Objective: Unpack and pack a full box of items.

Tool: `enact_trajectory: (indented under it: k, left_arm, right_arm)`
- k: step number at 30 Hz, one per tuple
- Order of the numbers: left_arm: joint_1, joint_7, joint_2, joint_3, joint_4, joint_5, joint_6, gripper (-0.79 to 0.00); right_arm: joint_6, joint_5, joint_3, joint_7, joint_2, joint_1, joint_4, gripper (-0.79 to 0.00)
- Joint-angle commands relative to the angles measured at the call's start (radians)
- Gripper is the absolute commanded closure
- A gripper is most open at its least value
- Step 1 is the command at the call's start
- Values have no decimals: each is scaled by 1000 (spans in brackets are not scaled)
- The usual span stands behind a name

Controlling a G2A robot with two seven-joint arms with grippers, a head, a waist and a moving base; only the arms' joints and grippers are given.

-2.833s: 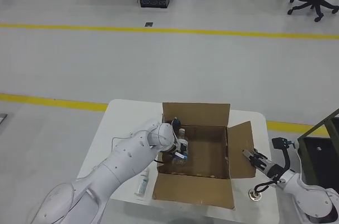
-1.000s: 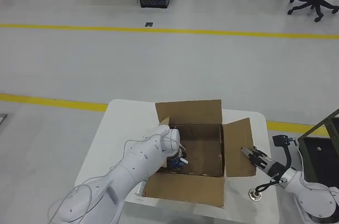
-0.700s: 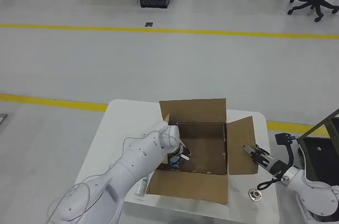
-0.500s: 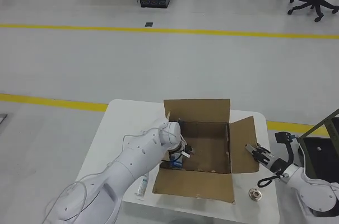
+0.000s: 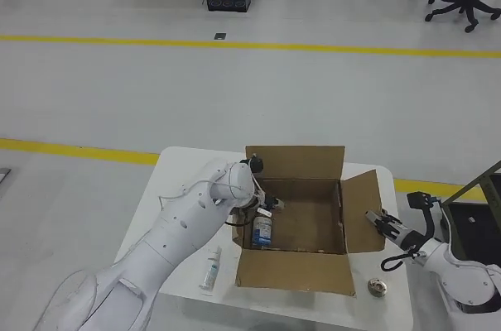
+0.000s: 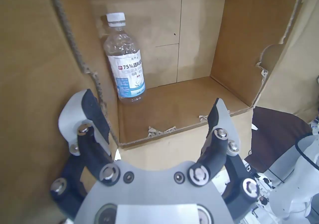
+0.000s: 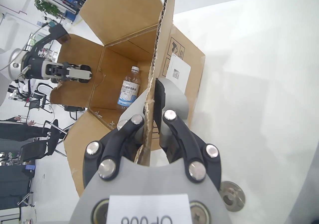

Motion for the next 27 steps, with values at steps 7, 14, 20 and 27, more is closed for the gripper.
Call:
enact_trajectory:
  k: [7,14,20,27]
  left_arm:
    - [134,-141,96,-159,-337,194,17,-785]
    - [230,-174,137,-257,-481,265,-16,-785]
    - [274,-172,156,-319,-539,308,-14,-785]
    - [321,-152,168,-379,-522,319,6,-785]
  right_arm:
    - [13,1,-10,-6,1,12,17,-259]
    - [15,-1,0,-2,4,16,14,-785]
    - [21,-35,34,-34,8,7,-19,-785]
    - [47,-176,104,-172,11,-20,-106,-785]
